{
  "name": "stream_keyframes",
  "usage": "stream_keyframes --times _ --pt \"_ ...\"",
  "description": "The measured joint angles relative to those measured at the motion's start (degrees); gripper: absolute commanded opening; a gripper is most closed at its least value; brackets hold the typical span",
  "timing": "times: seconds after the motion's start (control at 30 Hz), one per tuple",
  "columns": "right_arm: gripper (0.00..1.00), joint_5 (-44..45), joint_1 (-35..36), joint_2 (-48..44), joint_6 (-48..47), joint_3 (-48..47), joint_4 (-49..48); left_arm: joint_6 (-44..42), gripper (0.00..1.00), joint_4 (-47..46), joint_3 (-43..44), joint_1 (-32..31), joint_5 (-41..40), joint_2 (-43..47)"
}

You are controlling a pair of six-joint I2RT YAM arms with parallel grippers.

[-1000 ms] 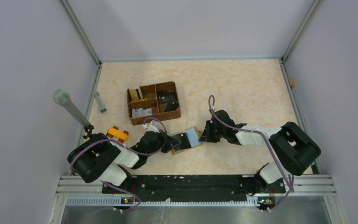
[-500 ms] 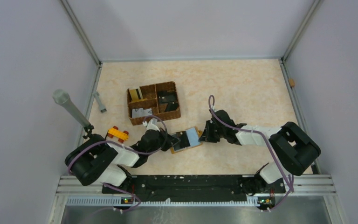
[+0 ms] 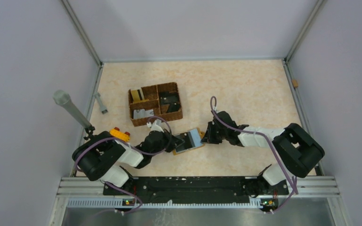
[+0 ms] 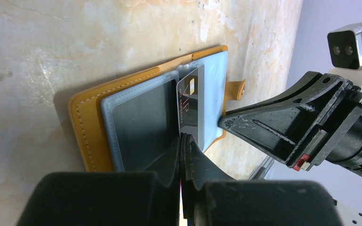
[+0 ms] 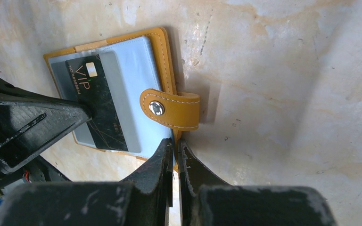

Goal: Put the credit cards into the card holder
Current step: Insert the credit card into the card holder.

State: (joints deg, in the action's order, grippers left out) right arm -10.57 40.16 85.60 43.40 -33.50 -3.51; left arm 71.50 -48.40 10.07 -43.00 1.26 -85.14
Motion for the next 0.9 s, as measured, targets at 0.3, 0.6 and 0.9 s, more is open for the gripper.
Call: stream_keyframes --times 0.3,0.6,0.9 --pt "0.00 1.16 0.74 -0.35 0.68 0.02 0.13 0.35 0.00 0.42 2.69 -0.68 1.05 -2.38" --pt "0.16 2.84 1.60 -2.80 0.79 0.04 3.41 0.35 0.18 3.50 4.39 -1.03 1.86 -3.08" --pt "0.00 3.34 1.68 -3.93 0.79 0.07 4.85 -1.22 0.40 11.02 6.84 -1.22 1.60 0.42"
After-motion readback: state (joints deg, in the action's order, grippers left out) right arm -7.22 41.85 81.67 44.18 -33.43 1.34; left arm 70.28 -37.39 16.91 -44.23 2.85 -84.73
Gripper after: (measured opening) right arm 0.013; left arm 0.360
